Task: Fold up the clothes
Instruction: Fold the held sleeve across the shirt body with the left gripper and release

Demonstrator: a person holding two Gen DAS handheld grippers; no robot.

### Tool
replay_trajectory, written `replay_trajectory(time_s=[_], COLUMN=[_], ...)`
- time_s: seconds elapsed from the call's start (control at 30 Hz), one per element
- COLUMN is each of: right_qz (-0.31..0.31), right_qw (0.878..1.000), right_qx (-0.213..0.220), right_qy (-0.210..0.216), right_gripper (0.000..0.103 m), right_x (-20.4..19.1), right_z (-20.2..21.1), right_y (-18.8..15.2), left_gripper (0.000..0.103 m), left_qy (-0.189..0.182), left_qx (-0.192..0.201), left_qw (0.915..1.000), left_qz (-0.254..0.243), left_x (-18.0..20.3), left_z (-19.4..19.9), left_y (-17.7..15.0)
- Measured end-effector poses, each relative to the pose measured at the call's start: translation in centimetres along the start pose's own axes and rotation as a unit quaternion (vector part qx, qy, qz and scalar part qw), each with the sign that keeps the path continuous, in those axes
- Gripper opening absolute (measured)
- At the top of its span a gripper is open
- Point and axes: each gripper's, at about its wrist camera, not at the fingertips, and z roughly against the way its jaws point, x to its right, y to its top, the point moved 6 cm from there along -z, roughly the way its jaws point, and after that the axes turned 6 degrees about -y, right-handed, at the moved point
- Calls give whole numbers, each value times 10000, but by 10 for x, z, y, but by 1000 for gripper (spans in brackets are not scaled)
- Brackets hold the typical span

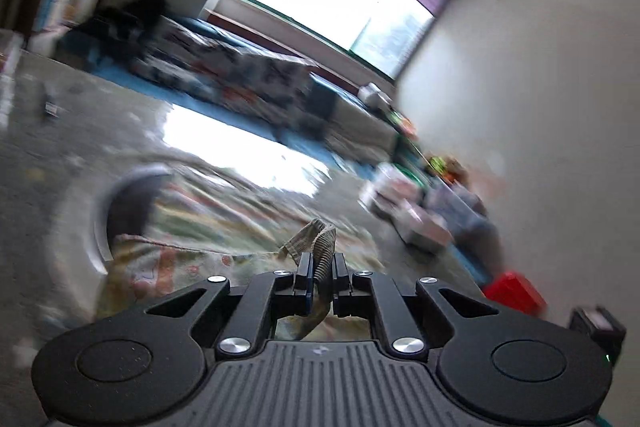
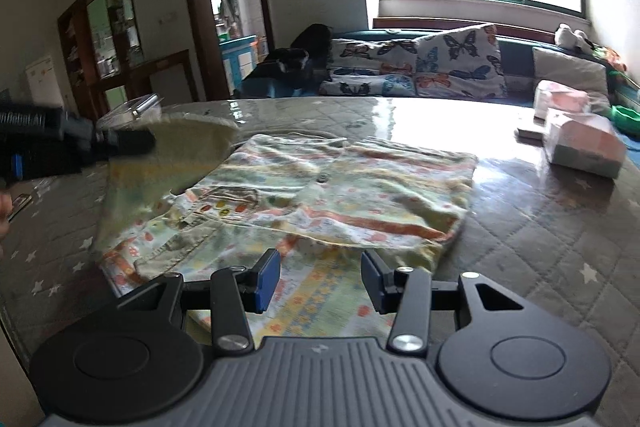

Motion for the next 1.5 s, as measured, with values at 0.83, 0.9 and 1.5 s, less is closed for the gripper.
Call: replay_trajectory(time_s=[0.83, 0.9, 1.5], right_qz=[-347, -342, 148], right_qw=[9978, 9976, 9998], right_qx=[-520, -566, 52], right_qy=[221, 224, -84], right_gripper=[44, 44, 6], right_x=[-8, -11, -23], right_z=[-27, -33, -16], right_y=[-13, -13, 29], left_gripper=[82, 83, 89], left_qy=[1242, 1300, 1514], left_qx=[-483, -512, -592], left_qw=[9849, 9847, 9832], left_qz=[-1105, -1039, -831], left_x=[-63, -69, -92], left_z=[37, 39, 34], left_y=[-36, -39, -38])
